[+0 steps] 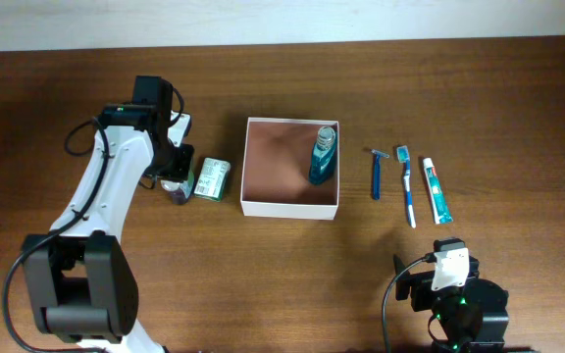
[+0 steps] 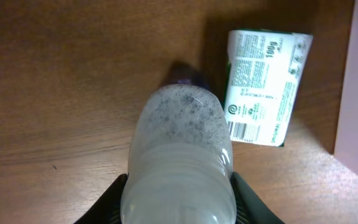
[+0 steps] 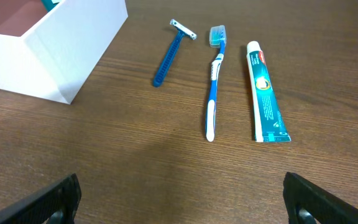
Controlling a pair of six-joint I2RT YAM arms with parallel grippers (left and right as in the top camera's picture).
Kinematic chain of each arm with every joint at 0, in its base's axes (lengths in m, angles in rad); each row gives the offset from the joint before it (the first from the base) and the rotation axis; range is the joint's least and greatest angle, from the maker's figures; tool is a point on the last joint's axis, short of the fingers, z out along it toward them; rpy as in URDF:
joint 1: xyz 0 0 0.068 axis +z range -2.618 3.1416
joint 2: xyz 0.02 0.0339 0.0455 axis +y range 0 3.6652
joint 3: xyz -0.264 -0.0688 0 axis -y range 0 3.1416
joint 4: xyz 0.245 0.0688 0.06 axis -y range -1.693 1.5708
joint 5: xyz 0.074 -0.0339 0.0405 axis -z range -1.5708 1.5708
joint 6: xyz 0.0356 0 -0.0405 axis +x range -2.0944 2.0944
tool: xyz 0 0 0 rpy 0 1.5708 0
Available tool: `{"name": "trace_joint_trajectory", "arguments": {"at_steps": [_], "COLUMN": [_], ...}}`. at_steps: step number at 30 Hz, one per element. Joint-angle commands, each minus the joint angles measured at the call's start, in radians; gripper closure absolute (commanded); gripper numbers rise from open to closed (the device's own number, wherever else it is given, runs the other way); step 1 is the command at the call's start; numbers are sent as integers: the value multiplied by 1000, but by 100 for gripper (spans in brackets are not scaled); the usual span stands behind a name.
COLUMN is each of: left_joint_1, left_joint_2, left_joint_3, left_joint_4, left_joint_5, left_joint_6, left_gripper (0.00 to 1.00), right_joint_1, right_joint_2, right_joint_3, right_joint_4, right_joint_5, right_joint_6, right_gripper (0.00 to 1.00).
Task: Pack container
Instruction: 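Move the left gripper to the foaming soap bottle and grasp it, then place the soap bottle in the box beside the mouthwash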
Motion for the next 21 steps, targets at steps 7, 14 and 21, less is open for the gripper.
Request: {"name": "trace_joint_trajectory", "arguments": {"at_steps": [7, 14, 21], "left_joint_1": [5, -65, -301], "left_joint_2": [-53, -142, -155], "left_joint_3": [134, 410, 473], "left_joint_4": [-168, -378, -278], "left_joint_5": [31, 64, 85], "left_joint_6": [-23, -86, -144], "left_gripper": [91, 92, 92], "right_joint_1": [-7, -7, -7], "right_joint_2": [-6, -6, -6], "right_joint_3": [-5, -5, -5], "right_joint_4": [2, 2, 2], "right_joint_5": [-5, -5, -5], "right_joint_6": [12, 12, 12], "right_gripper": [1, 1, 1]}}
